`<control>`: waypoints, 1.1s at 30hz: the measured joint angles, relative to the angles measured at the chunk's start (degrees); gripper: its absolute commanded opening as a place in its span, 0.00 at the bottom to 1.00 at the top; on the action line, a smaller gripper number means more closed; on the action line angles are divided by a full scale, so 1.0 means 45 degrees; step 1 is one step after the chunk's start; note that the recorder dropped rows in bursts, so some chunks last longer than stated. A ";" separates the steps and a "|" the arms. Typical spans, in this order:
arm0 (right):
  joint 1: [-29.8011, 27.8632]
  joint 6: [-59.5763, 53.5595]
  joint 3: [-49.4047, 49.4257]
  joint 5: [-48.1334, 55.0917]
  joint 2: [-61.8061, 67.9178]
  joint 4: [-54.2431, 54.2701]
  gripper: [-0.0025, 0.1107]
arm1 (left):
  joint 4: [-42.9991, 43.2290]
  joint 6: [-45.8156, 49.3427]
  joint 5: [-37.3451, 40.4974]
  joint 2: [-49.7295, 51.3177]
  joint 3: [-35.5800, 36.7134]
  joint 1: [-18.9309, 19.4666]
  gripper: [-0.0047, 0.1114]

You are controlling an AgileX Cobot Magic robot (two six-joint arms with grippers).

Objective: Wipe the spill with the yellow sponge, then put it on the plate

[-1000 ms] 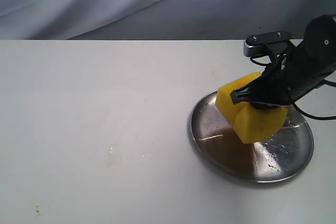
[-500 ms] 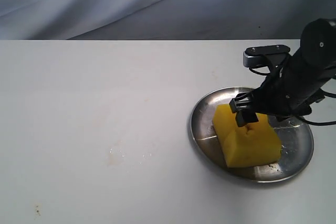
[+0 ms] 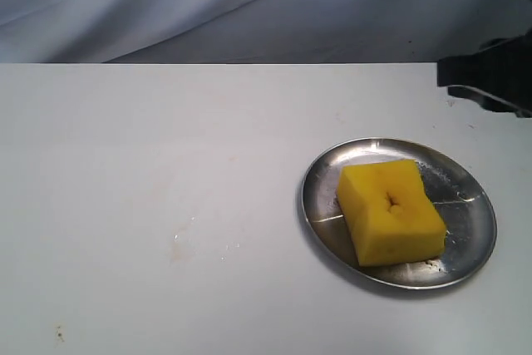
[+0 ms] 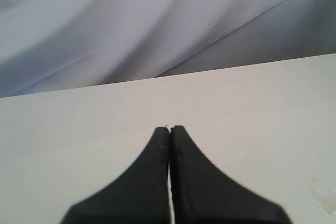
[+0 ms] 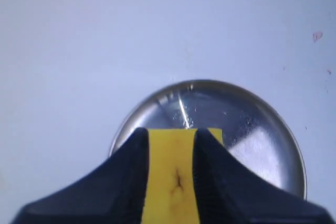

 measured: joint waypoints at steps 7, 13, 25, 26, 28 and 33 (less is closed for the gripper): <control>0.0000 0.0807 0.2290 -0.1428 -0.3443 -0.0024 0.02 | 0.0000 0.0000 0.0000 0.0000 0.0000 0.0000 0.04; 0.0000 0.2990 0.4114 -0.1912 -0.5733 -0.1898 0.02 | 0.0000 0.0000 0.0000 0.0000 0.0000 0.0000 0.04; -0.1200 0.5185 0.7518 -0.3219 -0.9089 -0.3810 0.02 | 0.0000 0.0000 0.0000 0.0000 0.0000 0.0000 0.04; -0.1482 0.5036 0.7886 -0.3584 -0.9290 -0.3476 0.02 | 0.0000 0.0000 0.0000 0.0000 0.0000 0.0000 0.04; -0.2291 0.4527 0.8915 -0.4496 -0.9922 -0.2699 0.02 | 0.0000 0.0000 0.0000 0.0000 0.0000 0.0000 0.04; -0.3399 0.2490 1.0918 -0.5886 -1.2267 -0.1361 0.02 | 0.0000 0.0000 0.0000 0.0000 0.0000 0.0000 0.04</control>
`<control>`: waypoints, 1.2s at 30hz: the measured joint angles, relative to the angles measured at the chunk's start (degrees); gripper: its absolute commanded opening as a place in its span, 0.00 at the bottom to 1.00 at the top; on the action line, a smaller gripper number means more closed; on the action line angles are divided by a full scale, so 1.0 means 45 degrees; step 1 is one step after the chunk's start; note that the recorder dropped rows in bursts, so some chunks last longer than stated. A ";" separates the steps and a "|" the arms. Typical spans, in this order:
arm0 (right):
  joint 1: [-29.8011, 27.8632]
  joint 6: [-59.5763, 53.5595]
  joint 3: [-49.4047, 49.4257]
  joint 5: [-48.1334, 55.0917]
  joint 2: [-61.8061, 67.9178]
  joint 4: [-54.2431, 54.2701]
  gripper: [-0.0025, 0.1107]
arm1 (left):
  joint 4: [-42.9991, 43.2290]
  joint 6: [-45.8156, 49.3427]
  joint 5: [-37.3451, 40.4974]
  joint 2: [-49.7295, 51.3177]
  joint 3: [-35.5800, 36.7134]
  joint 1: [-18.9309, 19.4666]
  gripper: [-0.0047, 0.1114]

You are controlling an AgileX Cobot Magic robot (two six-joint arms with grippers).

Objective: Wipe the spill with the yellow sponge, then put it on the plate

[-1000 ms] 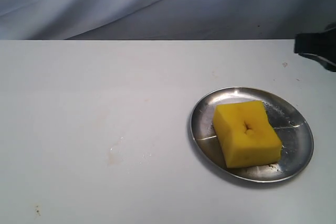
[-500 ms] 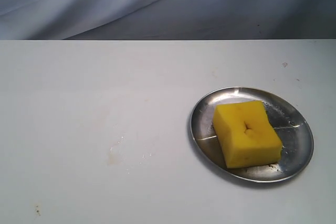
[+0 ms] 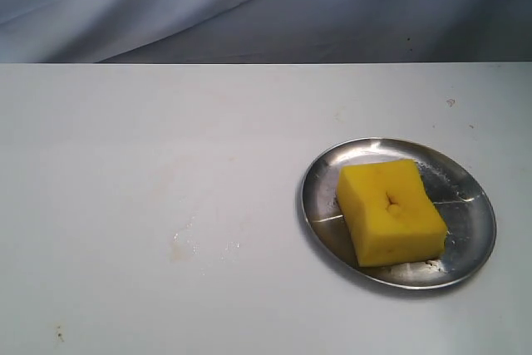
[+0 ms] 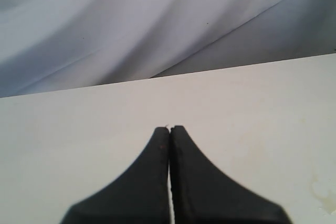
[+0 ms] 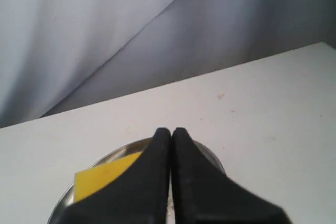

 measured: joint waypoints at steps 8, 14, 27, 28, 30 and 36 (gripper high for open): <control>-0.0189 -0.2718 0.0174 0.0229 -0.1936 0.0348 0.02 | 0.0000 0.0000 0.0000 0.0000 0.0000 0.0000 0.04; -0.0189 -0.3996 0.0174 0.0410 -0.1936 0.0594 0.02 | 0.0000 0.0000 0.0000 0.0000 0.0000 0.0000 0.04; -0.0189 -0.4152 0.0174 0.0744 -0.1936 0.0594 0.02 | 0.0000 0.0000 0.0000 0.0000 0.0000 0.0000 0.04; -0.0189 -0.4152 0.0174 0.0744 -0.1936 0.0594 0.02 | 0.0000 0.0000 0.0000 0.0000 0.0000 0.0000 0.04; -0.0189 -0.4152 0.0174 0.0744 -0.1936 0.0594 0.02 | 0.0000 0.0000 0.0000 0.0000 0.0000 0.0000 0.04; -0.0189 -0.4152 0.0174 0.0744 -0.1936 0.0594 0.02 | 0.0000 0.0000 0.0000 0.0000 0.0000 0.0000 0.04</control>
